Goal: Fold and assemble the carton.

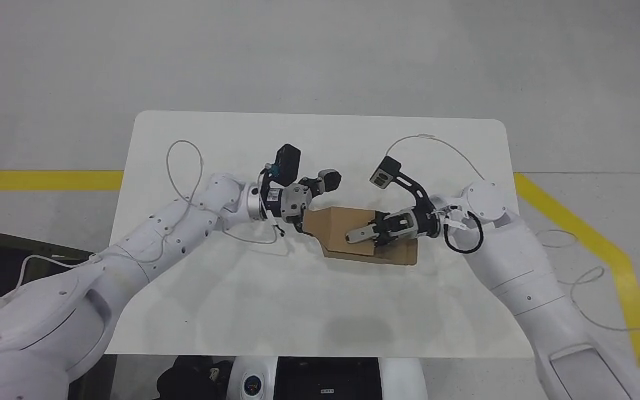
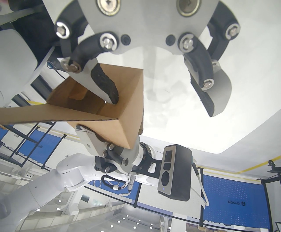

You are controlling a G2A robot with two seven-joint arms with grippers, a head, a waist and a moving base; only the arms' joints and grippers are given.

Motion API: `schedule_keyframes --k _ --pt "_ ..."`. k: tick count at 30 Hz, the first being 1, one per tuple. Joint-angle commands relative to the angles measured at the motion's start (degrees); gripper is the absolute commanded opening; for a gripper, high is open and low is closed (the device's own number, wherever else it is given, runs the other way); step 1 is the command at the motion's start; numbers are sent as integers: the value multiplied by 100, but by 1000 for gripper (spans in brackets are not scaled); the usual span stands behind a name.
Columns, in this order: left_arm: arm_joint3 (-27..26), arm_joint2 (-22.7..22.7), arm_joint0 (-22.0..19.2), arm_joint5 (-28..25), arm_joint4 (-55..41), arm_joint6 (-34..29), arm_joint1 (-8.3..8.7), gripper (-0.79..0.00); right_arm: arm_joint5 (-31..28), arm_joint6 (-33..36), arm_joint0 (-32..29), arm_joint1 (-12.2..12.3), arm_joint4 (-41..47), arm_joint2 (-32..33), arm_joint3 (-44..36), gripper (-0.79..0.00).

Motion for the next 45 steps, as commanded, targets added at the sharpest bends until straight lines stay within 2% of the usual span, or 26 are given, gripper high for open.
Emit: schedule_keyframes --k 1,33,45 --pt "3 34 -34 0 -5 12 -12 0 -3 8 7 -6 -1 -1 11 -785" --pt "155 103 -114 0 19 80 -110 0 -27 93 40 -79 72 -23 128 -785" --pt "349 97 -96 0 -35 418 49 0 -92 71 44 -26 53 271 298 -785"
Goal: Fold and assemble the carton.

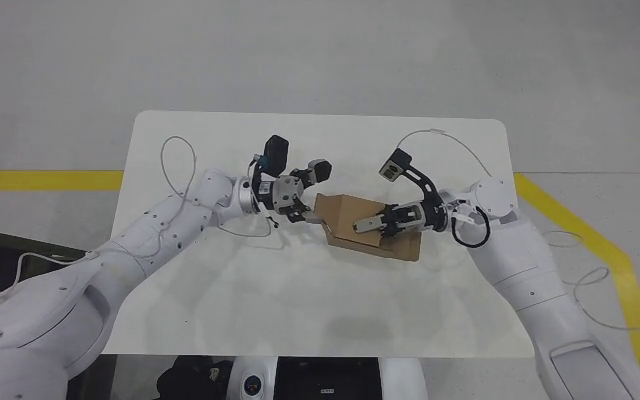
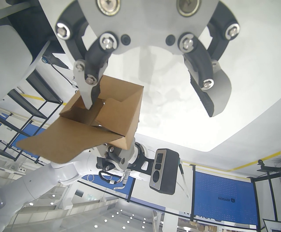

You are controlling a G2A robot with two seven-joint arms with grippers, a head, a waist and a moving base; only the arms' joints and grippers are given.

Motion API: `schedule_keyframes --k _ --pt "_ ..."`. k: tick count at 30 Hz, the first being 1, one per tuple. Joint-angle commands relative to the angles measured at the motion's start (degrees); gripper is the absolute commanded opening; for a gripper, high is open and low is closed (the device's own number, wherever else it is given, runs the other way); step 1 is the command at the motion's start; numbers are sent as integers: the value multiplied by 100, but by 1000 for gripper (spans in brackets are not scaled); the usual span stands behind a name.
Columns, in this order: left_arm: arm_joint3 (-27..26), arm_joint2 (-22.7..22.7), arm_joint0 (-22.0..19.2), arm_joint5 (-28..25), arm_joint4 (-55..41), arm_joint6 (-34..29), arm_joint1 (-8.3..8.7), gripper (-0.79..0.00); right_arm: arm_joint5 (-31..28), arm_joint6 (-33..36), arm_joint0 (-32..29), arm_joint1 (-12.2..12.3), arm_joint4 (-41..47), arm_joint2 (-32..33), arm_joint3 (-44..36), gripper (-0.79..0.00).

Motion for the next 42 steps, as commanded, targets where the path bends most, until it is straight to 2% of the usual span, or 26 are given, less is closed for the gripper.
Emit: schedule_keyframes --k 1,11,19,23,32,42 --pt "-6 -4 8 0 23 16 29 0 2 -7 -12 5 -11 24 -5 -785" --pt "218 -300 126 0 -31 11 113 0 14 -60 -82 23 -53 123 -24 -785" --pt "-254 -430 263 0 159 -168 169 0 -23 -284 -117 28 -110 203 11 -785" --pt "-317 -462 302 0 129 -291 180 0 -15 -298 -122 28 -112 227 -18 -785" --pt "-327 -580 299 0 -23 -619 96 0 33 -331 -184 -18 -130 75 -264 -785" --pt "-397 -644 296 0 -40 -789 -28 0 -43 -463 -172 -40 -124 108 -192 -785"
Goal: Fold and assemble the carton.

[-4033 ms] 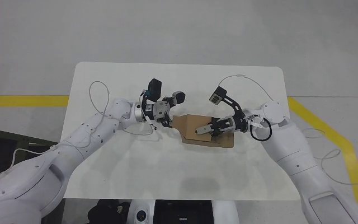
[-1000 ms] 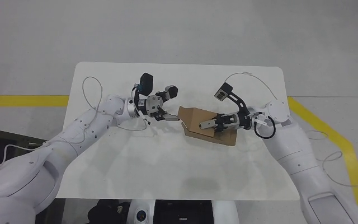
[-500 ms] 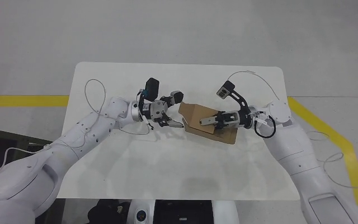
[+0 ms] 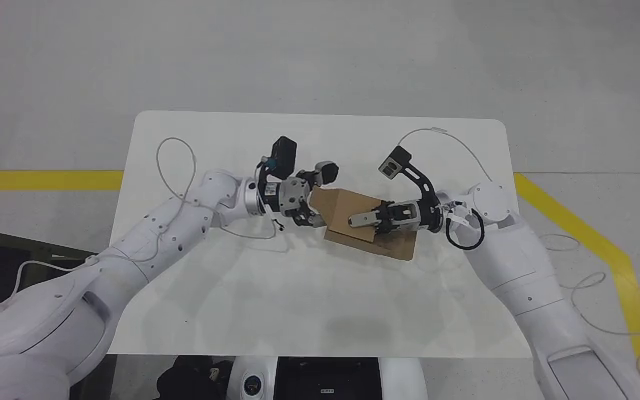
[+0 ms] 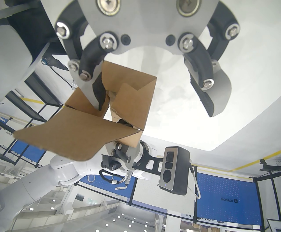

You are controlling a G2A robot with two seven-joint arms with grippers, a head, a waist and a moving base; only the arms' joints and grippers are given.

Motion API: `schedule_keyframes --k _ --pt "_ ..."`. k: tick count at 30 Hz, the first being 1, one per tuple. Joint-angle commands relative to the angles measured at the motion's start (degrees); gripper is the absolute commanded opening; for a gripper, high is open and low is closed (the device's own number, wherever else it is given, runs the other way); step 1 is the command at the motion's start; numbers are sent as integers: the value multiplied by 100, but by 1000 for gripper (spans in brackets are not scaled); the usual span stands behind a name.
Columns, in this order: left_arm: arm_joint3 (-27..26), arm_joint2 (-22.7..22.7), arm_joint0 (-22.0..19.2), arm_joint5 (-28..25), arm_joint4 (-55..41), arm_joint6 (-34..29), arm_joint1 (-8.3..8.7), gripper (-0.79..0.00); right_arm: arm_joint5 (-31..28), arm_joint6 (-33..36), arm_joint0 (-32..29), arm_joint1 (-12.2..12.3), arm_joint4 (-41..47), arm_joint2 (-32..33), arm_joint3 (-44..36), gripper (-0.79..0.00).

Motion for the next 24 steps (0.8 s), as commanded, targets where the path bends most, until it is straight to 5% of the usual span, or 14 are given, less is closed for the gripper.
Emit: schedule_keyframes --k 1,9,24 --pt "19 -15 5 0 2 -5 -14 0 -4 13 -2 5 -3 29 24 -785" --pt "192 -167 50 0 7 83 24 0 -13 -5 -45 36 -44 170 98 -785" --pt "158 -867 305 0 157 274 409 0 116 -133 -100 136 -974 253 113 -785"
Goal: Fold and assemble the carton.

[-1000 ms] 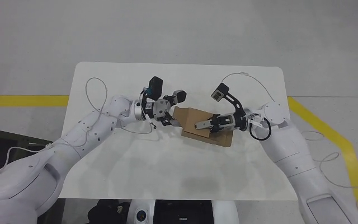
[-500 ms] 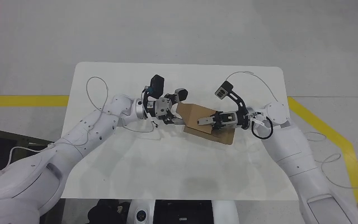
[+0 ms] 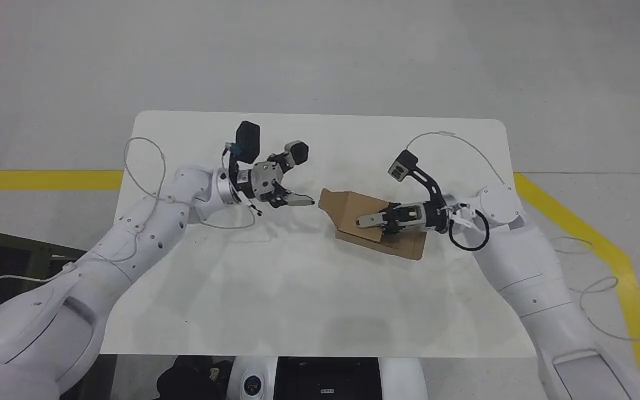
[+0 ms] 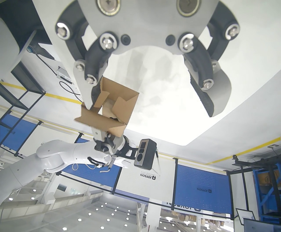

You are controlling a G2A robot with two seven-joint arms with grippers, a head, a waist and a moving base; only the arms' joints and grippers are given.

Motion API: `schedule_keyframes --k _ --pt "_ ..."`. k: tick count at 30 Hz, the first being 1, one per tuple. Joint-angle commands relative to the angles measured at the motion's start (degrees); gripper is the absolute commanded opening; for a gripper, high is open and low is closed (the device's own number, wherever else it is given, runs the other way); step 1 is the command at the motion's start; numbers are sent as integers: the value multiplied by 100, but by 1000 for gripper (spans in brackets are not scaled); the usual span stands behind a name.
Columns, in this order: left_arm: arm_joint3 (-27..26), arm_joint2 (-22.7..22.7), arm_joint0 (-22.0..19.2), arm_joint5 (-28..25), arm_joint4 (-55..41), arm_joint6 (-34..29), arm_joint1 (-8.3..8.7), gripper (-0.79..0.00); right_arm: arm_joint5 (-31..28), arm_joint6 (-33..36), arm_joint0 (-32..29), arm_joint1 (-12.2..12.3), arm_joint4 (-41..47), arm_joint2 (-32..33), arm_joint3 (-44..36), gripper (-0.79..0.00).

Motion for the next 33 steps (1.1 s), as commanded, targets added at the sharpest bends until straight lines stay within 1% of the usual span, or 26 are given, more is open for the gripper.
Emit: schedule_keyframes --k 1,5,9,11,16,19,24,29,33 --pt "-46 -111 29 0 26 -4 56 0 40 -68 5 25 -289 7 -9 -785" --pt "-326 -316 92 0 121 -157 166 0 146 -162 -40 57 -573 4 -151 -785" --pt "-549 -400 119 0 197 -535 193 0 220 -227 -50 62 -705 -47 -289 -785" --pt "-575 -424 104 7 184 -833 171 0 257 -258 -36 60 -748 -72 -351 -785" --pt "-667 -463 46 218 43 -1551 63 0 309 -296 -10 62 -786 -100 -497 -785" --pt "-684 -509 38 281 -67 -1833 10 0 278 -303 -13 67 -727 -73 -525 -785" --pt "-580 -664 90 322 -286 -2083 -32 0 180 -290 -73 83 -498 26 -569 -785" --pt "-559 -829 210 230 -409 -2189 -42 0 83 -241 -143 87 -190 98 -602 -785" --pt "-547 -883 308 164 -482 -2308 -82 0 8 -204 -161 76 43 113 -639 -785"
